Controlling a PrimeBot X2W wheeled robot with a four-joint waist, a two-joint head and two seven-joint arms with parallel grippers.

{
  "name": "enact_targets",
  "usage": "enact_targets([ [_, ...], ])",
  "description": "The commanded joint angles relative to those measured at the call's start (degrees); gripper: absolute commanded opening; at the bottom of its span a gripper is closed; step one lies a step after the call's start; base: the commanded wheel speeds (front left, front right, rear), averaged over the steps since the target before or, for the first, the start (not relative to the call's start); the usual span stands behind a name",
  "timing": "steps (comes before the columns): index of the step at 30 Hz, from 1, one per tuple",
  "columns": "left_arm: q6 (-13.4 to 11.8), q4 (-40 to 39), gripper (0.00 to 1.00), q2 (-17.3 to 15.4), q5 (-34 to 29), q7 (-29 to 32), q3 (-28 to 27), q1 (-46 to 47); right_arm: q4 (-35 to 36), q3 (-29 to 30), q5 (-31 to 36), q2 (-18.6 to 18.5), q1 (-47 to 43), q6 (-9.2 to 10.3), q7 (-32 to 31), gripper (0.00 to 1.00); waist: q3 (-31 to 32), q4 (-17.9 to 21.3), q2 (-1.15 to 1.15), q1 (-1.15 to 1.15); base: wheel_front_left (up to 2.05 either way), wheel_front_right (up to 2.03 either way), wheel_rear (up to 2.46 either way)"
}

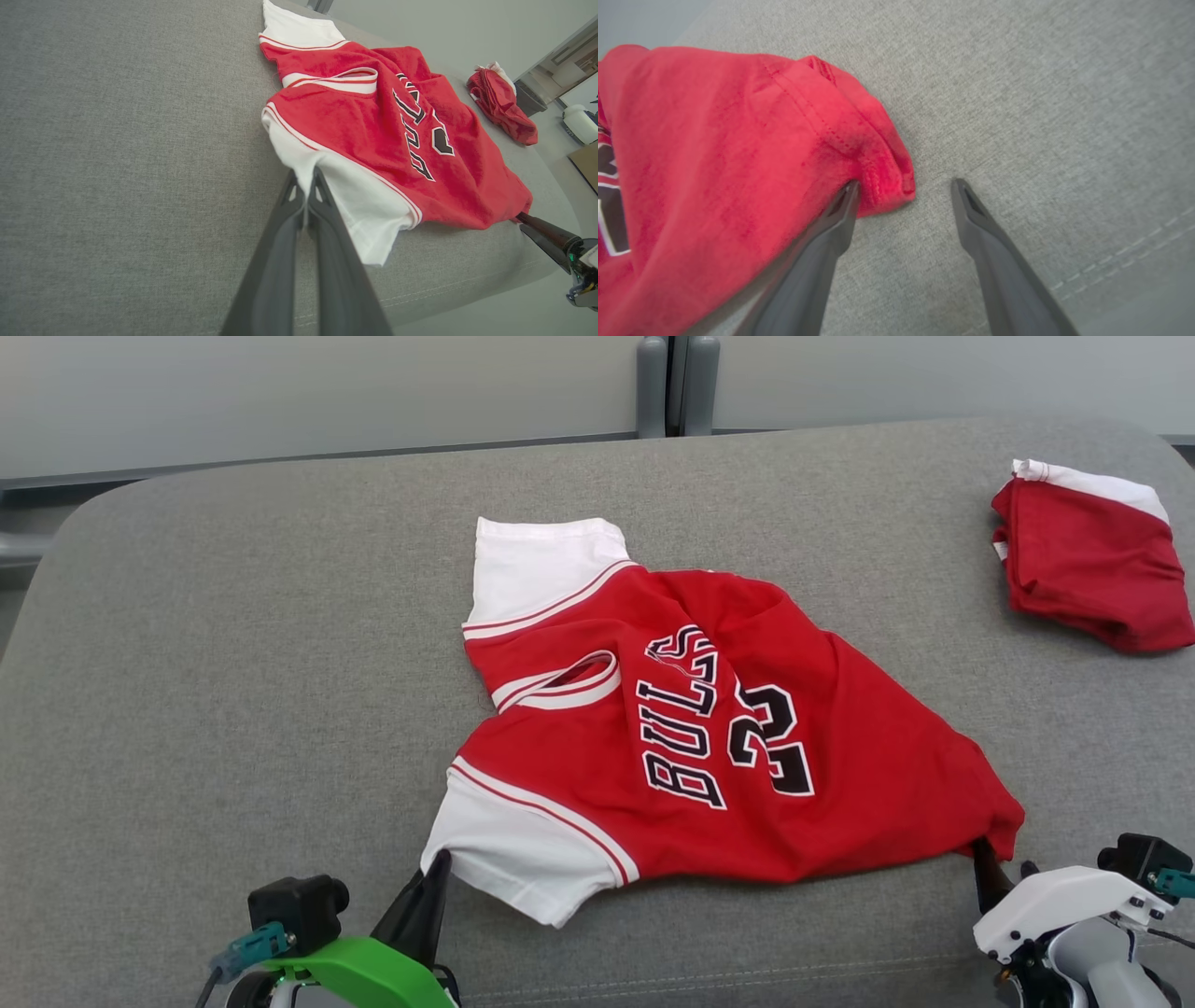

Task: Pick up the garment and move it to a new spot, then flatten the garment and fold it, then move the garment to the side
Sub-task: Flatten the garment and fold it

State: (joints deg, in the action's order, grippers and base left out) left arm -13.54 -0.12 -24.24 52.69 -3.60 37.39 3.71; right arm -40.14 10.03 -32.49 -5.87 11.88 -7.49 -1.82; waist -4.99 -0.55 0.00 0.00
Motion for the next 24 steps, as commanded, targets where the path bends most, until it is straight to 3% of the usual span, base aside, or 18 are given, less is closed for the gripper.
enact_targets([
  [1,-0.16,-0.37,0.0,-0.49,-0.8,0.14,0.03,-0.51,-1.61,-1.04,-0.89,0.18,0.88,0.01,0.1,1.0,-0.22,-0.14,0.0,0.0,0.0,0.0,0.0],
  [3,-0.31,-0.5,0.0,-0.66,-0.69,0.33,0.07,-0.38,-2.68,-2.37,-1.51,-0.12,1.7,0.0,0.56,0.98,-0.36,-0.29,0.0,0.0,0.0,0.0,0.0],
  [5,-0.4,-0.56,0.0,-0.79,-0.7,0.4,0.13,-0.31,-3.63,-3.89,-2.25,-0.27,2.46,-0.08,0.87,0.51,-0.41,-0.43,0.0,0.0,0.0,0.0,0.0],
  [9,-0.49,-0.58,0.0,-0.77,-0.67,0.7,0.27,-0.28,-4.99,-7.07,-3.68,-0.92,3.11,-0.2,1.5,0.24,-0.27,-0.65,0.0,0.0,0.0,0.0,0.0],
  [11,-0.51,-0.54,0.0,-0.74,-0.59,0.81,0.35,-0.29,-5.61,-8.24,-4.41,-1.75,3.24,-0.12,1.91,0.0,-0.16,-0.7,0.0,0.0,0.0,0.0,0.0],
  [17,0.0,-0.67,0.0,-0.11,0.44,-0.08,-0.2,-0.34,-5.4,-10.24,-7.14,-3.41,4.73,0.0,4.29,0.0,0.26,-0.7,0.0,0.0,0.0,0.0,0.0],
  [24,2.38,-2.66,0.0,2.0,6.47,-1.06,-3.92,-0.37,1.3,-11.83,-13.42,-5.75,4.79,0.0,3.86,0.0,1.62,-0.08,0.0,0.0,0.0,0.0,0.0],
])
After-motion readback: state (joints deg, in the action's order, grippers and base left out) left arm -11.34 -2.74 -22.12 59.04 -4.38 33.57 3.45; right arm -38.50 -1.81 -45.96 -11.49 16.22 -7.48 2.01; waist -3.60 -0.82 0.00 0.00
